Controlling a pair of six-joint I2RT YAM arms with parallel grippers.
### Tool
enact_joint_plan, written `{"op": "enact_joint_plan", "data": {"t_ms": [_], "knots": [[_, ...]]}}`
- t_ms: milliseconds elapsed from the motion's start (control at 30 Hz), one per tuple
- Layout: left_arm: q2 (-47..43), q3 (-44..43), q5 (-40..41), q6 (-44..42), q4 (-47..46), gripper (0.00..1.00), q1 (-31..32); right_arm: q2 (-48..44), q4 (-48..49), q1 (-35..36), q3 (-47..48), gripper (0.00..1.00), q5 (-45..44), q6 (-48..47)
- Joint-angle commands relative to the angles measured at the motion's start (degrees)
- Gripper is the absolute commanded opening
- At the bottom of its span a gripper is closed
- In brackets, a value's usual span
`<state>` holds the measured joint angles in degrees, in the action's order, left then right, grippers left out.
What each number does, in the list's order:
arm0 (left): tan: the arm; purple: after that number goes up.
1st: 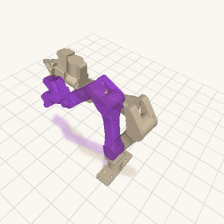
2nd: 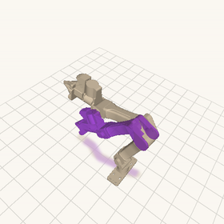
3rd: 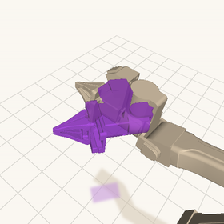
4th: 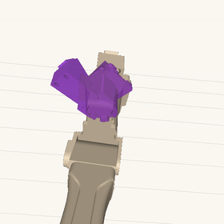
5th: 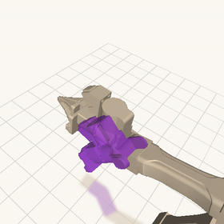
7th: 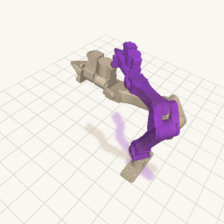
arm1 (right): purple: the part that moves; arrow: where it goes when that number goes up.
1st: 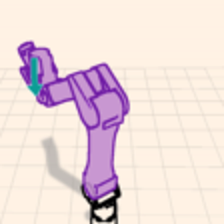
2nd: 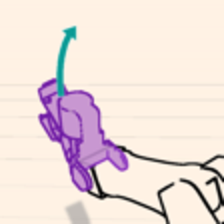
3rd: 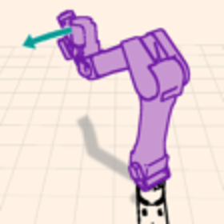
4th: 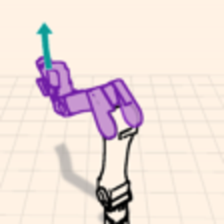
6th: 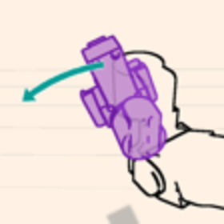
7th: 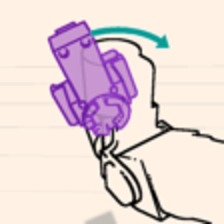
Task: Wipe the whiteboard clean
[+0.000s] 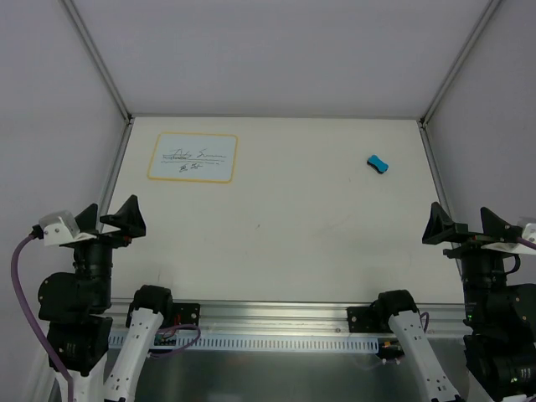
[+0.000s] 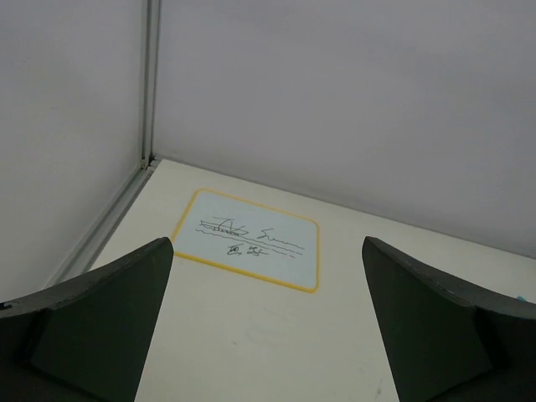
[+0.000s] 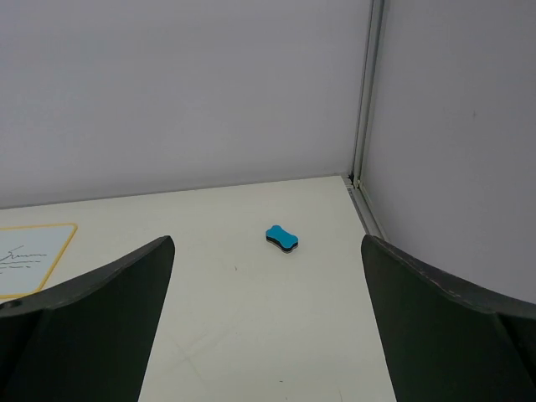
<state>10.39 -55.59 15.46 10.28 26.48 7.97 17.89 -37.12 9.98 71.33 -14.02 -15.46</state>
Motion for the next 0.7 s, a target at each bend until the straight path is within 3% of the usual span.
{"op": "enact_joint_plan", "data": {"t_ms": [0,300,433,667], "knots": [[1.65,0.4,-0.79,0.35,-0.73,0.99,0.65,0.22,2.76,0.39,-0.75,0.99,1.01,1.22],[14.38,0.66,-6.58,6.58,0.15,0.99,0.65,3.2,3.55,0.39,-6.37,0.99,8.47,5.18],[26.83,-0.39,-7.81,11.94,0.06,0.99,0.65,5.84,3.55,0.39,-8.84,0.99,16.36,6.93],[49.76,-7.59,-4.47,16.34,-0.55,0.99,0.65,8.74,3.64,0.39,-13.05,0.99,21.04,9.83]]}}
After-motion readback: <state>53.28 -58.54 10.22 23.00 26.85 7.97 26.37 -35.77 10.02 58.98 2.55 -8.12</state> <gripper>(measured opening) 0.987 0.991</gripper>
